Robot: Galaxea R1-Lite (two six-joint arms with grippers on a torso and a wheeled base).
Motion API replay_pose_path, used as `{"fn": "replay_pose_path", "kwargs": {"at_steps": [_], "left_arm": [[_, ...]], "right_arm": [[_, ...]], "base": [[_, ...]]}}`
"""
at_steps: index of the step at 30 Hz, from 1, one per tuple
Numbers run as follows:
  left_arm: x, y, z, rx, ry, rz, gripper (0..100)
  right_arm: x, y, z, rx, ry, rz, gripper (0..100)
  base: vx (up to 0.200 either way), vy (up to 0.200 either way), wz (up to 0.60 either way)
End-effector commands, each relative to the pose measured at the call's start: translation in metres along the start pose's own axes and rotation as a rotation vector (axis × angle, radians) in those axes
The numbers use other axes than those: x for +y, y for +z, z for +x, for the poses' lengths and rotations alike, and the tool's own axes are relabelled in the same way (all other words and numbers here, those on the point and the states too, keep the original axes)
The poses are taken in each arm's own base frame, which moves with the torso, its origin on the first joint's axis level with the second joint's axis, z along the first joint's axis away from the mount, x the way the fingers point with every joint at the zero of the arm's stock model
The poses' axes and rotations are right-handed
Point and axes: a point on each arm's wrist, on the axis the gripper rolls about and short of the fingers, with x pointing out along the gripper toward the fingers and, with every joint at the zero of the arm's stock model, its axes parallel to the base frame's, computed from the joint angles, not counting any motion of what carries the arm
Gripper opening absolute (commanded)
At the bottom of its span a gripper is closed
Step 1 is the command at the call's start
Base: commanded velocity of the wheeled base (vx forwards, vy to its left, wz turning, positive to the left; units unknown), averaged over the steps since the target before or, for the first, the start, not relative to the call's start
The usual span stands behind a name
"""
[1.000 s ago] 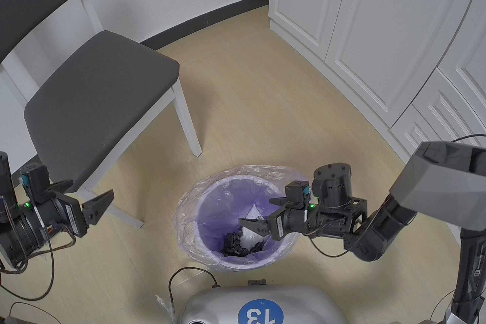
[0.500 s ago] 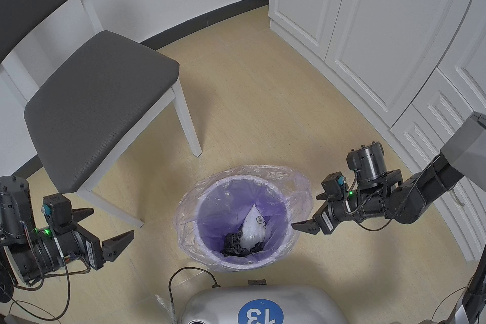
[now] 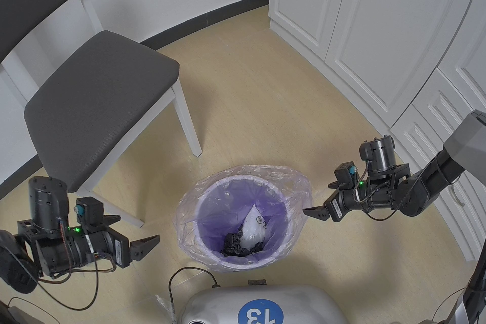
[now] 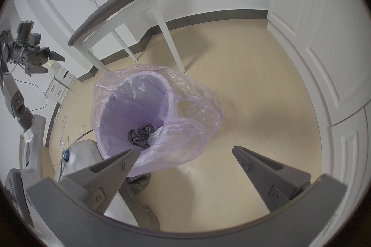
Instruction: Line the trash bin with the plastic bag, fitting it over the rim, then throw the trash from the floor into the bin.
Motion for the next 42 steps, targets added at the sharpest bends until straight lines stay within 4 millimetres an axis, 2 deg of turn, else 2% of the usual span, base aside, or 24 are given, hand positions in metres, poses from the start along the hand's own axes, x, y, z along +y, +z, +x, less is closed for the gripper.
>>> {"fn": "replay_pose_path", "kwargs": {"at_steps": [1,7,12,29,30,36,39,42], "left_arm": [[0.009,-0.022,0.064,0.141,-0.035,-0.107,100],[0.024,-0.040,0.107,0.087,-0.008,-0.129,100],[0.028,-0.048,0.131,0.039,-0.011,-0.119,100],[0.028,-0.034,0.158,-0.029,-0.028,-0.153,100],[0.028,-0.034,0.158,-0.029,-0.028,-0.155,0],[0.033,-0.032,0.161,-0.042,-0.017,-0.164,0],[0.037,-0.024,0.150,-0.072,-0.002,-0.178,0],[0.039,-0.023,0.149,-0.078,0.002,-0.181,0]], "right_arm": [[-0.001,-0.011,-0.016,-0.040,-0.048,0.004,100],[-0.005,-0.025,-0.021,-0.147,-0.100,-0.004,100],[-0.006,-0.028,-0.019,-0.152,-0.101,-0.003,100],[-0.006,-0.026,-0.019,-0.162,-0.097,-0.012,100],[-0.007,-0.025,-0.019,-0.165,-0.097,-0.013,100],[-0.005,-0.025,-0.020,-0.167,-0.095,-0.018,100],[-0.005,-0.025,-0.020,-0.166,-0.094,-0.018,100],[-0.006,-0.024,-0.018,-0.167,-0.094,-0.020,100]], "base": [[0.000,0.000,0.00],[0.000,0.000,0.00],[0.000,0.000,0.00],[0.000,0.000,0.00],[0.000,0.000,0.00],[0.000,0.000,0.00],[0.000,0.000,0.00],[0.000,0.000,0.00]]}}
